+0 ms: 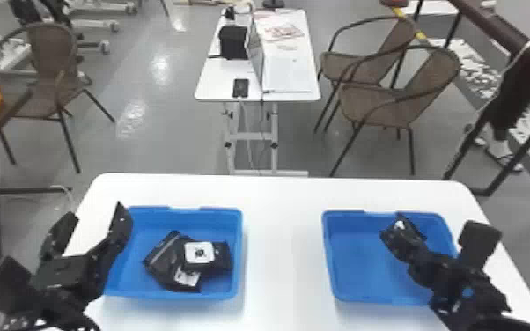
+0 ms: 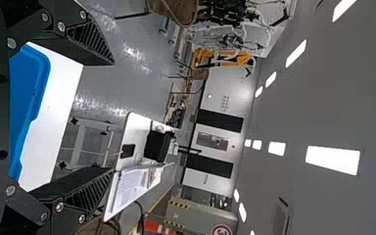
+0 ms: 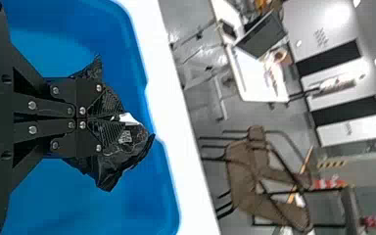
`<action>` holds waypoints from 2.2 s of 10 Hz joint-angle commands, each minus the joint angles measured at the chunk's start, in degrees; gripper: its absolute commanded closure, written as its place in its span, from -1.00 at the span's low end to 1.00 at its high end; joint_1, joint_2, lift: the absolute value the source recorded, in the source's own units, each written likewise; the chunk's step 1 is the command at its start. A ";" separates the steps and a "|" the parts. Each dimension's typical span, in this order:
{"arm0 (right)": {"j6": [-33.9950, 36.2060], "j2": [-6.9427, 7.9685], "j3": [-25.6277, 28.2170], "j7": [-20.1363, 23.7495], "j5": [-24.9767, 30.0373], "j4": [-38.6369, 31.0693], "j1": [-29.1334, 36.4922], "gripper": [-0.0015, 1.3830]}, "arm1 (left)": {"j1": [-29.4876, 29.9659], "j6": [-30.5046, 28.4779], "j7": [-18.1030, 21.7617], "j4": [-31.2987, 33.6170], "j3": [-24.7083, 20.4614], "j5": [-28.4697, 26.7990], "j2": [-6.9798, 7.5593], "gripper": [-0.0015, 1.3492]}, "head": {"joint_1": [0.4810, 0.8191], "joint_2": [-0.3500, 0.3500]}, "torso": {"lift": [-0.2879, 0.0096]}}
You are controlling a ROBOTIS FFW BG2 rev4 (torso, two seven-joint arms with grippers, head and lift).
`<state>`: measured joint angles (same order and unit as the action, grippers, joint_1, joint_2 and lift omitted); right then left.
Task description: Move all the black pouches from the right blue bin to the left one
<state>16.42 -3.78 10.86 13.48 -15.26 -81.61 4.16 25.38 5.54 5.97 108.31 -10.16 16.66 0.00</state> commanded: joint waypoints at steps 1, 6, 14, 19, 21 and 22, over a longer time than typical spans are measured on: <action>2.30 -0.44 -1.28 2.86 0.40 -5.31 -0.90 0.84 | -0.51 -1.14 0.00 0.32 0.14 1.00 -0.15 -0.59 | 0.27 0.05 | 1.00; 3.88 -2.11 -17.10 25.10 3.74 1.19 -17.87 0.84 | -4.91 -16.44 0.00 4.19 2.08 12.78 2.11 -0.60 | 0.27 0.42 | 1.00; -0.33 -1.67 -43.47 35.65 -7.95 11.56 -30.44 0.84 | -11.06 -30.50 3.08 5.33 1.90 21.31 3.52 -0.60 | 0.27 0.91 | 1.00; -2.53 -1.76 -46.02 35.91 -11.73 14.55 -32.19 0.84 | -12.90 -35.07 3.26 5.33 2.87 22.01 4.31 0.80 | 0.27 1.00 | 1.00; -3.32 -1.49 -45.84 35.91 -12.08 15.43 -32.37 0.84 | -13.43 -34.89 4.40 5.33 3.48 20.69 4.31 0.80 | 0.27 0.98 | 1.00; -3.76 -1.49 -45.75 35.91 -12.08 15.96 -32.37 0.84 | -13.08 -34.37 4.40 5.42 3.04 20.87 3.25 0.80 | 0.27 0.96 | 1.00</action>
<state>12.88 -5.29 -34.94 49.41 -27.34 -65.92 -28.19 12.09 -29.16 10.38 113.71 -6.96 37.43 3.73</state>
